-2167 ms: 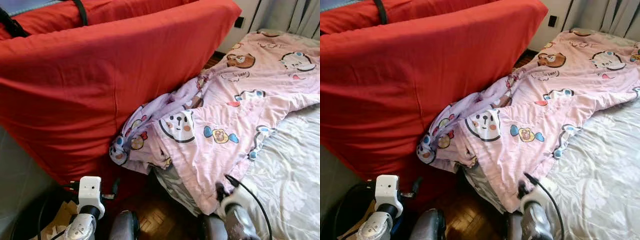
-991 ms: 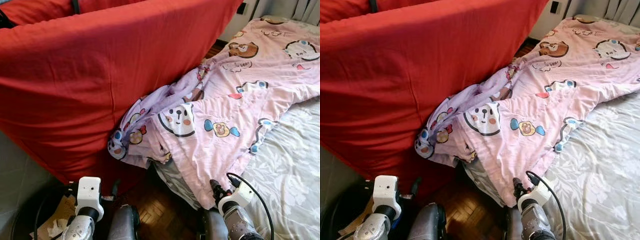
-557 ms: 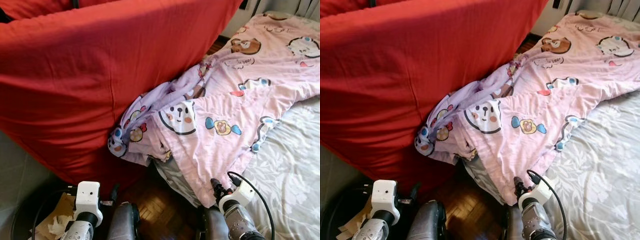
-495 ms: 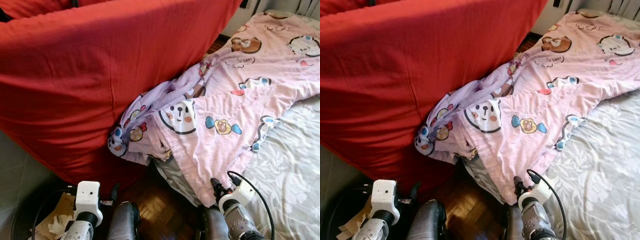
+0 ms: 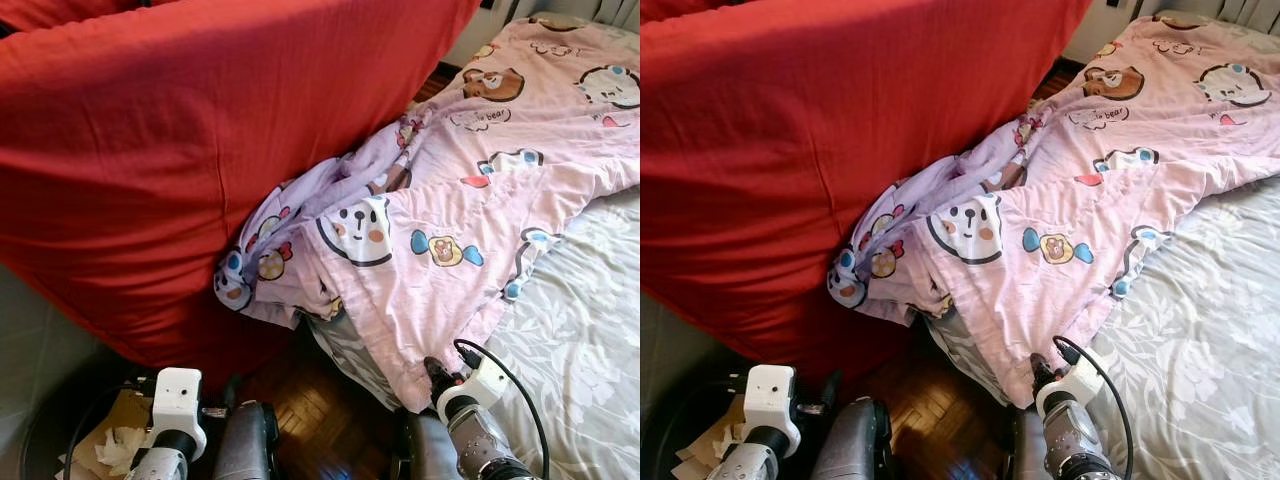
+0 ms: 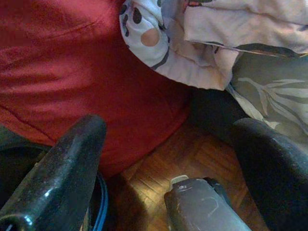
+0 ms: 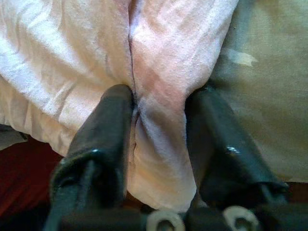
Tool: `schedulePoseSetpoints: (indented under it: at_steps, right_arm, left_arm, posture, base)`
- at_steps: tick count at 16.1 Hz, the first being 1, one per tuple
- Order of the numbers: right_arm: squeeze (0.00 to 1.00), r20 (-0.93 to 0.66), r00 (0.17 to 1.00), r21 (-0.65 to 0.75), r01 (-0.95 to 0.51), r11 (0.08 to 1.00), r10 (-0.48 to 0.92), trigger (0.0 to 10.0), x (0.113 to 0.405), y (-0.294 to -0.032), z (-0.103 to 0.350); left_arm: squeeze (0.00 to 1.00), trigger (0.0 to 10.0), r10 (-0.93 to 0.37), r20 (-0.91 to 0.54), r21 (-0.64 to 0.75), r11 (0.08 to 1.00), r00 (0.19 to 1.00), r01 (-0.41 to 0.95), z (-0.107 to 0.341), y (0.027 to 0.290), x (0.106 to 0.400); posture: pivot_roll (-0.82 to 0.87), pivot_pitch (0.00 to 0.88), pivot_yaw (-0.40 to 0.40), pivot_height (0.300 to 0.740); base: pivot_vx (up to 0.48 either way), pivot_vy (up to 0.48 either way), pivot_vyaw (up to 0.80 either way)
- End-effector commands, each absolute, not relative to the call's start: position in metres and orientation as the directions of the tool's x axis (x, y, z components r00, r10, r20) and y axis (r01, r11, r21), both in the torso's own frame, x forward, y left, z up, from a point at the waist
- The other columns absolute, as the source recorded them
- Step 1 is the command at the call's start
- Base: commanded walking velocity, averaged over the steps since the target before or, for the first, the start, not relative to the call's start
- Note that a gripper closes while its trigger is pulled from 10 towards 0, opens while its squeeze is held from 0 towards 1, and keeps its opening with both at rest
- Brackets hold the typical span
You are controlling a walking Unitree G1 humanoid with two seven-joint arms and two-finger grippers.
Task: Clean up the room
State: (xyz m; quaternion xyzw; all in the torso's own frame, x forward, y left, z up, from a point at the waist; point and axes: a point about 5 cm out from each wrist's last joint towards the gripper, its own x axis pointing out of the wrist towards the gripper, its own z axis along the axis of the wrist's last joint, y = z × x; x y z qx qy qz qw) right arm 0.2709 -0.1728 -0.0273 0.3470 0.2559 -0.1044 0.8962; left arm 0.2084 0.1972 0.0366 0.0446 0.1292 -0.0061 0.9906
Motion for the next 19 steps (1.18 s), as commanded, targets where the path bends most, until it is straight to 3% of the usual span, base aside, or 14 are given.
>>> schedulePoseSetpoints:
  at_steps: [1,8,12,17,19]
  right_arm:
    - [0.0,-0.558,0.83,0.569,0.368,0.736,0.017,0.0,0.263,-0.168,-0.035]
    - [0.0,-0.551,0.834,0.559,0.35,0.752,0.021,0.0,0.264,-0.167,-0.033]
    - [0.0,-0.526,0.85,0.53,0.328,0.782,0.0,0.0,0.267,-0.175,-0.029]
    - [0.0,-0.495,0.868,0.501,0.316,0.805,-0.033,0.0,0.262,-0.187,-0.029]
    - [0.0,-0.491,0.87,0.499,0.319,0.806,-0.04,0.0,0.254,-0.19,-0.034]
  left_arm:
    - [0.0,10.0,0.007,-0.283,0.107,0.994,0.959,0.024,0.034,0.2,0.204]
    - [0.0,10.0,0.013,-0.293,0.104,0.994,0.956,0.018,0.028,0.199,0.211]
    - [0.0,10.0,0.029,-0.313,0.093,0.996,0.949,0.001,0.016,0.197,0.223]
    - [0.0,10.0,0.079,-0.37,0.058,0.996,0.926,-0.062,-0.004,0.199,0.24]
    - [0.0,10.0,0.083,-0.392,0.059,0.996,0.916,-0.065,-0.01,0.199,0.241]
  posture:
    - [0.11,0.213,0.029,0.607]
    - [0.1,0.182,0.023,0.607]
    - [0.07,0.129,0.015,0.607]
    - [0.01,0.0,-0.001,0.607]
    - [-0.01,0.0,-0.001,0.607]
  base:
    - [0.0,0.0,0.0]
    - [0.0,0.0,0.0]
    - [0.0,0.0,0.0]
    - [0.0,0.0,0.0]
    - [0.0,0.0,0.0]
